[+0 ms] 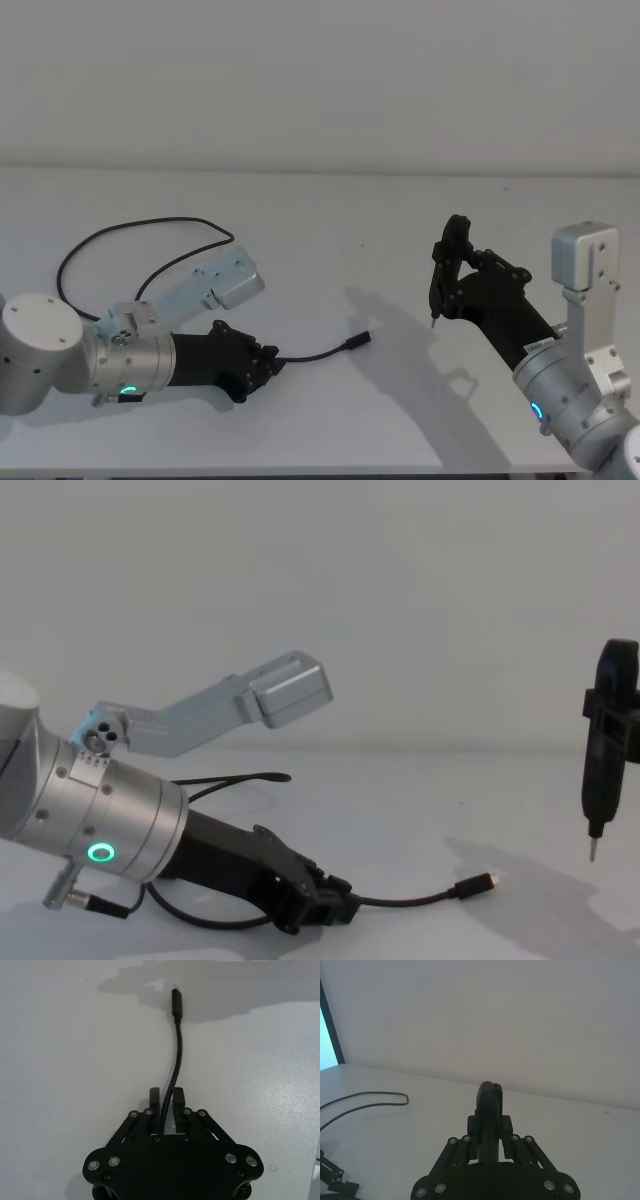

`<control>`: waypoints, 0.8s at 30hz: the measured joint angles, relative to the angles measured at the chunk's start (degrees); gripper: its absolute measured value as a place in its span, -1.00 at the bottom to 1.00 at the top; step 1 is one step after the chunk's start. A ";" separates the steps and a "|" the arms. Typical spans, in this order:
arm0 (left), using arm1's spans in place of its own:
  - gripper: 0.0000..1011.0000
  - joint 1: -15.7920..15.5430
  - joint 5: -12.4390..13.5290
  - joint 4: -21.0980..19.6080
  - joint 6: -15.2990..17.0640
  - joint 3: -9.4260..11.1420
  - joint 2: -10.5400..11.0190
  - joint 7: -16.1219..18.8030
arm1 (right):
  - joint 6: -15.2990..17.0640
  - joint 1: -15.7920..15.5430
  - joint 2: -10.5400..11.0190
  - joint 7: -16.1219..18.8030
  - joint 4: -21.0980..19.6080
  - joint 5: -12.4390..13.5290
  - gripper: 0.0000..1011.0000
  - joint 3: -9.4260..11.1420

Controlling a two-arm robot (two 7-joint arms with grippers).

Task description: Pick up the data cable with the one hand.

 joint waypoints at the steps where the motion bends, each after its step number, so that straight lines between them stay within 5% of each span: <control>1: -0.69 0.00 0.01 0.01 0.01 0.00 -0.01 0.00 | 0.00 0.00 0.00 0.00 0.00 0.00 -0.46 0.00; 6: -0.90 0.00 0.03 0.04 0.03 0.00 -0.03 0.00 | 0.00 0.00 0.00 0.00 0.00 0.00 -0.46 0.00; 15: -0.90 0.23 0.06 -0.22 -0.38 -0.13 0.03 0.03 | -0.10 0.01 -0.06 0.34 -0.28 0.05 -0.46 0.16; 24: -0.90 1.51 -0.10 -2.16 -4.27 -1.50 0.43 0.49 | -0.73 0.66 -0.26 1.99 -1.66 1.24 -0.46 0.78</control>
